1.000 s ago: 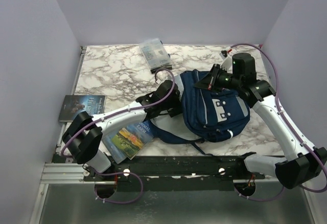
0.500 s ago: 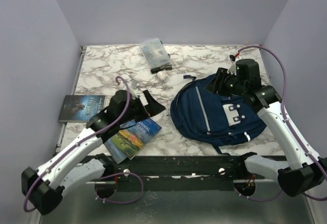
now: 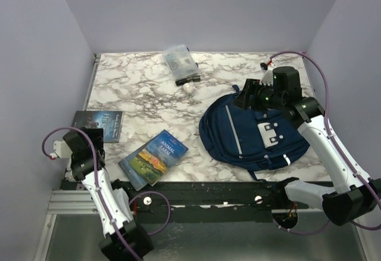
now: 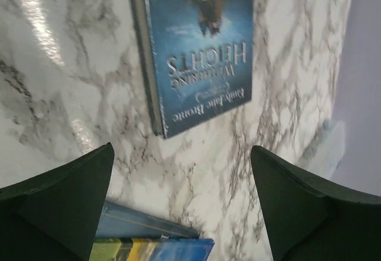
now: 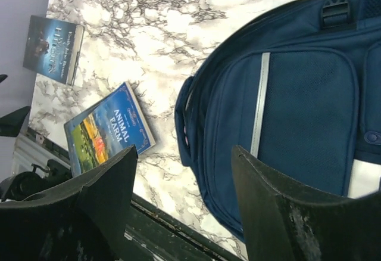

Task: Pack the student bag
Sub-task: Adjust the book at the center of the board.

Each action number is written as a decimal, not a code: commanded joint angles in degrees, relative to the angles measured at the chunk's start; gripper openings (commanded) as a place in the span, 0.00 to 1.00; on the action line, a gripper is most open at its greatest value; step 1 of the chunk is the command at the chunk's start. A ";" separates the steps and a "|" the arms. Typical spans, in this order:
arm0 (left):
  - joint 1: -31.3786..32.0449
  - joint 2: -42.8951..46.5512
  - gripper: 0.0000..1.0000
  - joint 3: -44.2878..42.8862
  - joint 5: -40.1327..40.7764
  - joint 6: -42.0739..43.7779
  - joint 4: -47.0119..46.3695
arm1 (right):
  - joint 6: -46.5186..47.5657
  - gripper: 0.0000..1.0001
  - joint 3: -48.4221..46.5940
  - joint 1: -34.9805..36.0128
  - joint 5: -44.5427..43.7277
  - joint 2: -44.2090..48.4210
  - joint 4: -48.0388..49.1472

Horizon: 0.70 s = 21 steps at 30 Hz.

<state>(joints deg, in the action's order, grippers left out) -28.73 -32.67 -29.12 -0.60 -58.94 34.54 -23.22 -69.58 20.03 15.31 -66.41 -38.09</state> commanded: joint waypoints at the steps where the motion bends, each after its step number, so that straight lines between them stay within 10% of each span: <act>1: -11.94 -8.67 0.98 3.10 -2.73 -3.71 -9.07 | 0.59 0.68 -1.23 0.00 4.56 0.27 2.03; 9: -14.51 -24.38 0.87 3.83 -4.12 -5.08 -21.67 | -0.04 0.68 0.64 0.00 5.59 0.67 3.91; 21: -7.60 -46.34 0.33 -6.74 -15.20 -1.44 -23.18 | -2.55 0.67 1.44 0.09 5.86 0.42 8.82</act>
<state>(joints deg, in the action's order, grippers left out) -41.80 -76.27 -30.65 -12.71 -62.33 8.91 -24.62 -68.64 20.03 20.03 -66.32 -32.51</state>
